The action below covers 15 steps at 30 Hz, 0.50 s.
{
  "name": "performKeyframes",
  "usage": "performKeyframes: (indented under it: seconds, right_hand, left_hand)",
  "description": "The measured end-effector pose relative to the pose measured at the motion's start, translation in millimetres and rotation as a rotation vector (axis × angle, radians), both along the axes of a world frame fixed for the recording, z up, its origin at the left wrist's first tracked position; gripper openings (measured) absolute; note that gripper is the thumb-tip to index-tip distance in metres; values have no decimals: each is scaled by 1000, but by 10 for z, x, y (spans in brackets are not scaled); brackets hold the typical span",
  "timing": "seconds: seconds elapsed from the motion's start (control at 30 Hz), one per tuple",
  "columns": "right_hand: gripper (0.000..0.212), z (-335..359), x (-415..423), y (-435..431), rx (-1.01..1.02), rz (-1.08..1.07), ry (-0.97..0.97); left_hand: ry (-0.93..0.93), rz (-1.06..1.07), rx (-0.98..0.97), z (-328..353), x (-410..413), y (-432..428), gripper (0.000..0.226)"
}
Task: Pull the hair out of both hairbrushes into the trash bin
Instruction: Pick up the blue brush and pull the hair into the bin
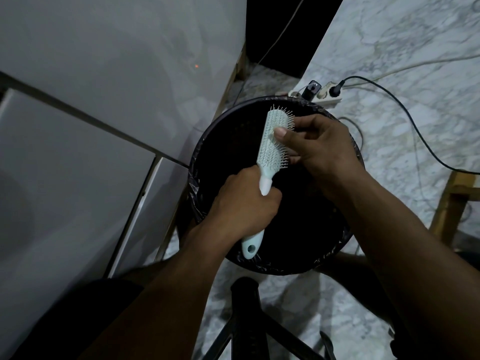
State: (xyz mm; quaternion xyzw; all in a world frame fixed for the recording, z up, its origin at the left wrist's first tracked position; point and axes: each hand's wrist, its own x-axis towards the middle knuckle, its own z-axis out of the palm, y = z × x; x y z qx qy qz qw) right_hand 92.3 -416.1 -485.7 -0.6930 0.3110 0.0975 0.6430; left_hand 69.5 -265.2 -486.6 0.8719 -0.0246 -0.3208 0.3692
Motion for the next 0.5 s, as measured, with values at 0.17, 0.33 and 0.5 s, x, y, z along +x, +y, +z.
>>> performKeyframes:
  seconds: [0.17, 0.33, 0.5]
  right_hand:
    - [20, -6, -3, -9, -131, -100, -64]
    - [38, -28, 21, 5, 103, -342, 104]
    - [74, -104, -41, -35, 94, 35, 93]
  left_hand:
    - [37, 4, -87, -10, -16, -7, 19]
    - [73, 0, -98, -11, -4, 0, 21]
    - [139, 1, -49, -2, 20, 28, 19]
